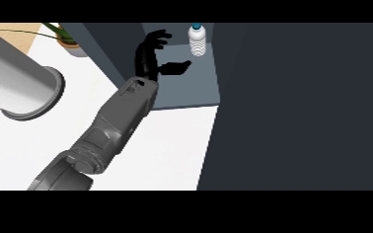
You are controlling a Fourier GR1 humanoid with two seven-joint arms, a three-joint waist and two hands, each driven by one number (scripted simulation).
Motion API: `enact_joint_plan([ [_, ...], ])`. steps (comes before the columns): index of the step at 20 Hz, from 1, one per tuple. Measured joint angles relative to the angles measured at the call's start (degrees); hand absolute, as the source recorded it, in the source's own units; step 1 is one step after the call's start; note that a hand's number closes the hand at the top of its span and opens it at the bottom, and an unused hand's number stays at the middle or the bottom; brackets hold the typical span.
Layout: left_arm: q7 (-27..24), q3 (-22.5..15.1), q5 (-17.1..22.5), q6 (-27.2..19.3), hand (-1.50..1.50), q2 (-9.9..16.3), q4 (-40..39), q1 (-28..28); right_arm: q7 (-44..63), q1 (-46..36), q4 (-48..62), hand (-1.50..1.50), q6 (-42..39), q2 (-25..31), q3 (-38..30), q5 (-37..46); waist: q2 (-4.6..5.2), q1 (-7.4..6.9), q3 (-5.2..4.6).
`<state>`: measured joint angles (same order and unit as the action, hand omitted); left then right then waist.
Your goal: Pick up the bottled water, place it into the cabinet and close the cabinet
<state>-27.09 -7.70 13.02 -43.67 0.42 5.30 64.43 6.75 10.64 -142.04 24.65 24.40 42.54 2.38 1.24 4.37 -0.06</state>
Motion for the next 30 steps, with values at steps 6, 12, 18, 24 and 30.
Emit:
enact_joint_plan([
  [6,-0.09,-0.69,-1.52,-2.41,-1.50,-0.15,-1.65,0.21,-0.05,0.07,-0.20,-1.50,0.08,0.69,0.01,-0.16,0.04,0.25,-0.01],
  [12,-0.83,-0.07,-1.44,-3.11,-1.50,-0.26,-1.37,-0.38,-0.54,0.31,-0.16,-1.50,0.08,1.14,0.55,-0.34,0.15,0.43,-0.04],
  [18,-5.80,1.73,0.22,2.94,1.50,-0.29,2.77,-1.86,-0.78,-0.29,-0.10,-1.50,-0.08,1.22,-0.29,-0.67,0.08,-0.03,-0.07],
  [24,-12.58,4.15,4.47,14.00,1.50,-0.38,8.64,-4.20,-0.99,0.05,-0.04,-1.50,0.33,1.01,0.16,-0.82,-0.44,-0.68,-0.07],
  [30,-13.15,3.24,8.60,22.96,1.50,-0.45,13.16,-5.41,-0.14,0.05,-0.07,-1.50,0.94,0.90,0.48,-0.70,-0.98,-1.85,-0.03],
])
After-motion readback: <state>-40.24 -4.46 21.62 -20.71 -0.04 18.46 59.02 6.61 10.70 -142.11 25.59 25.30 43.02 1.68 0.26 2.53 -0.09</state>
